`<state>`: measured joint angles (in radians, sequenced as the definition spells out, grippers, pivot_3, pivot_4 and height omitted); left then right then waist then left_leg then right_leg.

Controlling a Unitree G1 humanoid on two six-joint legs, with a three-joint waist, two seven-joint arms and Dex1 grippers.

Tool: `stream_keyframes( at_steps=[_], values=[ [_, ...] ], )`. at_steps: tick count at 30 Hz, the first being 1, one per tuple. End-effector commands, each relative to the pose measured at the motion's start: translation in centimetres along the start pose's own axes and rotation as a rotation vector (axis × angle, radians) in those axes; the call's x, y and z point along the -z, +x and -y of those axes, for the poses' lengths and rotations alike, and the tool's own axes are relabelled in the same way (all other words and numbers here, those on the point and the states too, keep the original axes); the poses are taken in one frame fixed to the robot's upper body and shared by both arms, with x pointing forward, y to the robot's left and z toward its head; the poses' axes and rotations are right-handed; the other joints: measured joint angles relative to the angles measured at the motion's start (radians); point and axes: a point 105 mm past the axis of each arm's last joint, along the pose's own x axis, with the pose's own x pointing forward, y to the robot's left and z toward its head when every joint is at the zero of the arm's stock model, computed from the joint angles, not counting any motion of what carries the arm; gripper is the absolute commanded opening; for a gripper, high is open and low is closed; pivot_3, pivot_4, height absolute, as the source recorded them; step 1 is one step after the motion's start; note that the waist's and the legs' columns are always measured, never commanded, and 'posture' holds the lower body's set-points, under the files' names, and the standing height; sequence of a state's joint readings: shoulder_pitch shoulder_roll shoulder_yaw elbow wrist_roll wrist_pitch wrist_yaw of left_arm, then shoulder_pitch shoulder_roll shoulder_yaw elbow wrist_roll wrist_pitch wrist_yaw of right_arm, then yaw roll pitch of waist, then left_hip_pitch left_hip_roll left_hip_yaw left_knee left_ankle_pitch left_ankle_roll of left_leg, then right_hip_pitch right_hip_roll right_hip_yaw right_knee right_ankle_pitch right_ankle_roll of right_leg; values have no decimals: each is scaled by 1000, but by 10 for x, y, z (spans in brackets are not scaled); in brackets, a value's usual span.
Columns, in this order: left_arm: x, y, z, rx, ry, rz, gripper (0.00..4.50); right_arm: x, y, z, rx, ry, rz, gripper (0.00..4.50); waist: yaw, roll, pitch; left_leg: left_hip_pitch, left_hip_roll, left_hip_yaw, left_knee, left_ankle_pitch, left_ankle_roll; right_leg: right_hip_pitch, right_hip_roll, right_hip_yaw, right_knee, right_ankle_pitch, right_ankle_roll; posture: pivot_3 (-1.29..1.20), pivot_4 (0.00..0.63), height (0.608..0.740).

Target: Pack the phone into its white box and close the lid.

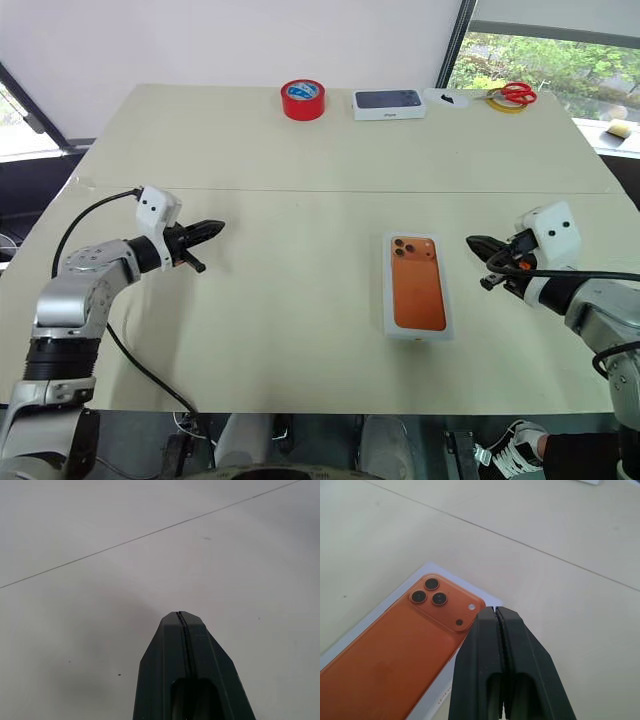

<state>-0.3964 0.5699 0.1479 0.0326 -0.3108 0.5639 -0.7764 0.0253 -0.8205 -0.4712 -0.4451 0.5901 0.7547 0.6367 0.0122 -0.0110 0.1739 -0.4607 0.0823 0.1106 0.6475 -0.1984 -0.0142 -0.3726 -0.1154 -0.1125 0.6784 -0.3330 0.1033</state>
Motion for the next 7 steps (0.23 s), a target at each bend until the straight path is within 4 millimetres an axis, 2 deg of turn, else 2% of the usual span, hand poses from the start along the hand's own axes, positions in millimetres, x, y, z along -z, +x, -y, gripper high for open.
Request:
stream_keyframes(
  at_steps=[1, 7],
  values=[
    [-15, -11, -3, -22, 20, 42, 0, 0, -1, -1, -4, -7, 20, 57, 0, 0, 0, 0, 0, 0, 0, 0, 0, 0, 0, 0, 0, 0, 0, 0, 150, 730],
    [-14, -13, -7, -41, 15, 32, 0, -3, 5, -12, -34, -10, 34, 57, 0, 0, 0, 0, 0, 0, 0, 0, 0, 0, 0, 0, 0, 0, 0, 0, 150, 730]
  ],
)
